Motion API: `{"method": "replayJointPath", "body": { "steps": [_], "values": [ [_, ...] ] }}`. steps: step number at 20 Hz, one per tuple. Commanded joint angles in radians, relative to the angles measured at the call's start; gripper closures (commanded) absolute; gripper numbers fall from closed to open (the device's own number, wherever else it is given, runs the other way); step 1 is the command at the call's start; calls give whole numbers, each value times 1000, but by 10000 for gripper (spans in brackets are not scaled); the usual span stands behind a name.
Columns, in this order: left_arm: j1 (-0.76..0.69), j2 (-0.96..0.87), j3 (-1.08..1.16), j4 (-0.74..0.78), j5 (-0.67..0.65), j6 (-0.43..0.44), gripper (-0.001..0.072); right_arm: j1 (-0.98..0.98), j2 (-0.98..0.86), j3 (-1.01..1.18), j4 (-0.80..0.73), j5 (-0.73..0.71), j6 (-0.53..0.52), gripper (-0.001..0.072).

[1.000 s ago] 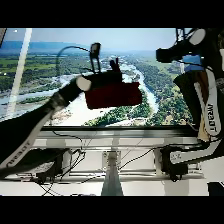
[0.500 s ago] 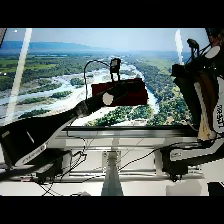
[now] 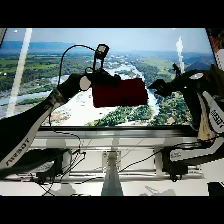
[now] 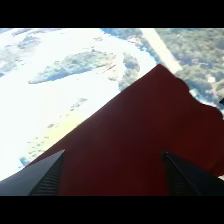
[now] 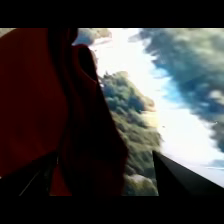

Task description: Fold the clothes and pants, and hang the long-sleeved shirts on hangers.

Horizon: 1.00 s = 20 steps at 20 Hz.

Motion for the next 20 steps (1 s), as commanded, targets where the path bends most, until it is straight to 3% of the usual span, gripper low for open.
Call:
{"method": "replayJointPath", "body": {
  "steps": [1,5,6,8,12,13,16,20],
  "values": [
    [20,12,1,45,-48,0,-2,128,-9,-39,71,-113,92,41],
    [-3,12,1,45,-52,0,-2,270,-40,-39,83,-183,145,46],
    [-3,12,1,45,-56,0,-1,297,-47,-39,82,-188,145,118],
    [2,12,1,49,-86,0,33,342,-49,-34,63,-186,138,704],
    [70,47,2,198,-280,0,393,340,-10,45,-6,-183,136,698],
    [95,72,2,266,-310,-14,424,332,14,73,-32,-188,137,698],
    [186,182,3,379,-301,-122,424,283,119,184,-118,-193,150,698],
    [296,330,3,381,-302,-124,422,182,303,320,-276,-224,264,698]
  ]
}}
